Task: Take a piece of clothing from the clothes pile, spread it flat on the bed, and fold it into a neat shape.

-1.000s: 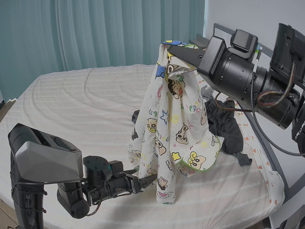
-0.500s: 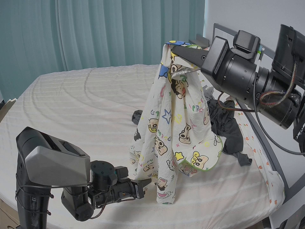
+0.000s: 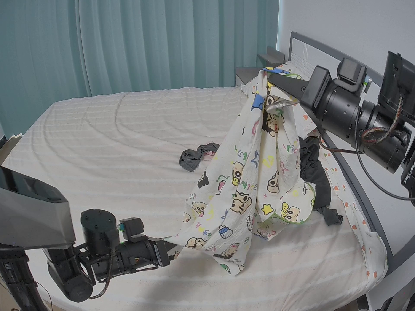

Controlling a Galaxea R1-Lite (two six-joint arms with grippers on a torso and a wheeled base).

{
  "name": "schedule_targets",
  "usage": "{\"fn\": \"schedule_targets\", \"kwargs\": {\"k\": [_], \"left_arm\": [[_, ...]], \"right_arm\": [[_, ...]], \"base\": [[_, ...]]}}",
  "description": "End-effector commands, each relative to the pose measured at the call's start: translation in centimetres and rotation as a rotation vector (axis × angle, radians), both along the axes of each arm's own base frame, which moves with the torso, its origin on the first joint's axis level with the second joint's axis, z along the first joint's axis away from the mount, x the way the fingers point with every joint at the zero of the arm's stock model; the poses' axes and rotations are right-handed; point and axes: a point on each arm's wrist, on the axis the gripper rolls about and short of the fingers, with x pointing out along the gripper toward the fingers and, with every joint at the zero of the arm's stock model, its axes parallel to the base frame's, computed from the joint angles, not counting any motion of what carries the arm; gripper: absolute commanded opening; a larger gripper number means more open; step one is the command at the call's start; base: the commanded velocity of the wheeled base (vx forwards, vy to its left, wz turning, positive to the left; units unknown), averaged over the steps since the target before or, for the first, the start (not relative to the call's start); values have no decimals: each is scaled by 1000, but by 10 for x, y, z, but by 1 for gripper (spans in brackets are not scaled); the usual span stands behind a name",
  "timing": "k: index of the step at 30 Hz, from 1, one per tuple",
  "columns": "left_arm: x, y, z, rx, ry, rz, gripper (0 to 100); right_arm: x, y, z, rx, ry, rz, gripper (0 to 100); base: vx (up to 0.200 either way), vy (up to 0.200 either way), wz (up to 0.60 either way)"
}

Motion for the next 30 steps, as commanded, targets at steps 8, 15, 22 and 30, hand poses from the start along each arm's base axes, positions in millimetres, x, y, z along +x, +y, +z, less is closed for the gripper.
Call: {"fn": "schedule_targets", "kwargs": {"k": [8, 15, 22, 30], "left_arm": [[-24, 27, 75, -138, -278, 343, 0], [-27, 31, 97, -197, -364, 431, 0], [-17, 21, 51, -84, -180, 248, 0], [2, 2, -14, 75, 6, 71, 100]], "right_arm": [[9, -42, -43, 3, 125, -139, 0], [28, -46, -57, 29, 71, -193, 0], [6, -29, -44, 50, 26, -89, 0], [-13, -13, -11, 54, -25, 11, 0]], "base": [[0, 0, 0], [0, 0, 0], [0, 0, 0], [0, 0, 0]]}}
